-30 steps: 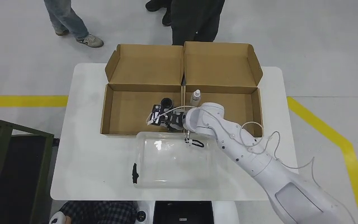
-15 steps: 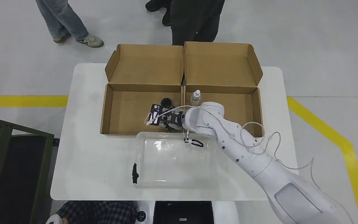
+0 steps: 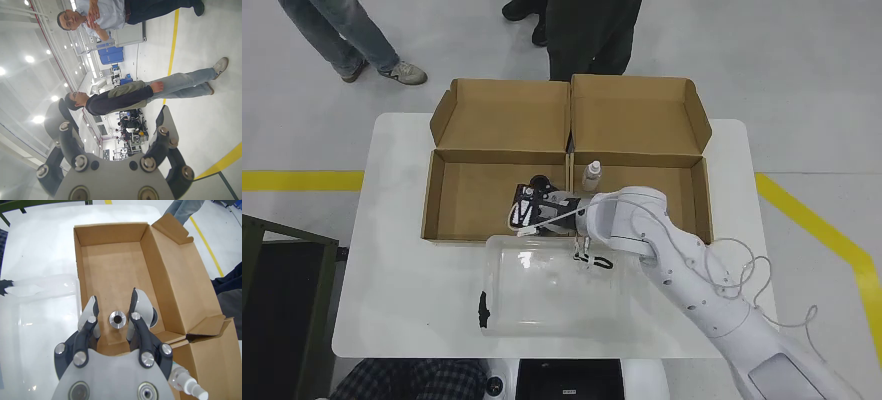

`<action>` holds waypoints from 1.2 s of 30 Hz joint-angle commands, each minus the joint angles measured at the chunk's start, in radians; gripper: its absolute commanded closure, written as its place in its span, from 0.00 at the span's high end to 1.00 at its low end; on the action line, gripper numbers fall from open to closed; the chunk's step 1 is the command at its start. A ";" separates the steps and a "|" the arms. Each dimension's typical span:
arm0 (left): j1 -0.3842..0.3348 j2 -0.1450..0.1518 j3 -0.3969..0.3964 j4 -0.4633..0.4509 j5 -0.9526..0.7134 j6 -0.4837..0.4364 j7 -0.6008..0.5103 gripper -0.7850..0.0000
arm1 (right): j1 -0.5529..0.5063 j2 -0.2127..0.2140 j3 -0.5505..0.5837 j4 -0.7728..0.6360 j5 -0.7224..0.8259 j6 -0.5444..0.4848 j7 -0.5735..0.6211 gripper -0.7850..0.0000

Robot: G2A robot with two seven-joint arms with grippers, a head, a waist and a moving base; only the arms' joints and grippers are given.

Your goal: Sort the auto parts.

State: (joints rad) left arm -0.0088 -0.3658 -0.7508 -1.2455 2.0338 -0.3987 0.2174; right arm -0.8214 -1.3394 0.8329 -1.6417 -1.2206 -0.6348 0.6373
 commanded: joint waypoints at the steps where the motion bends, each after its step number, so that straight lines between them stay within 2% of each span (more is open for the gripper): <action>1: 0.000 0.000 0.000 0.000 0.000 0.000 0.000 1.00 | -0.030 0.010 0.034 -0.039 0.001 -0.007 -0.007 0.42; 12: 0.000 0.000 0.000 0.000 0.000 0.000 0.000 1.00 | -0.270 0.075 0.279 -0.213 0.001 -0.050 -0.122 0.44; 22: 0.000 0.000 0.000 0.000 0.000 0.000 0.000 1.00 | -0.571 0.130 0.581 -0.338 -0.102 -0.091 -0.388 0.50; 26: 0.000 0.000 0.000 0.000 0.000 0.000 0.000 1.00 | -0.678 0.143 0.692 -0.354 -0.128 -0.082 -0.502 0.69; 30: 0.000 0.000 0.000 0.000 0.000 0.000 0.000 1.00 | -0.770 0.153 0.796 -0.354 -0.135 -0.072 -0.607 0.80; 34: 0.000 0.000 0.000 0.000 0.000 0.000 0.000 1.00 | -0.847 0.159 0.877 -0.354 -0.134 -0.065 -0.692 0.96; 36: 0.000 0.000 0.000 0.000 0.000 0.000 0.000 1.00 | -0.880 0.162 0.913 -0.353 -0.136 -0.067 -0.728 0.99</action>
State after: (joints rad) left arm -0.0088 -0.3658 -0.7508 -1.2455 2.0338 -0.3987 0.2174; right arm -1.6809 -1.1795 1.7229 -1.9952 -1.3548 -0.7000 -0.0683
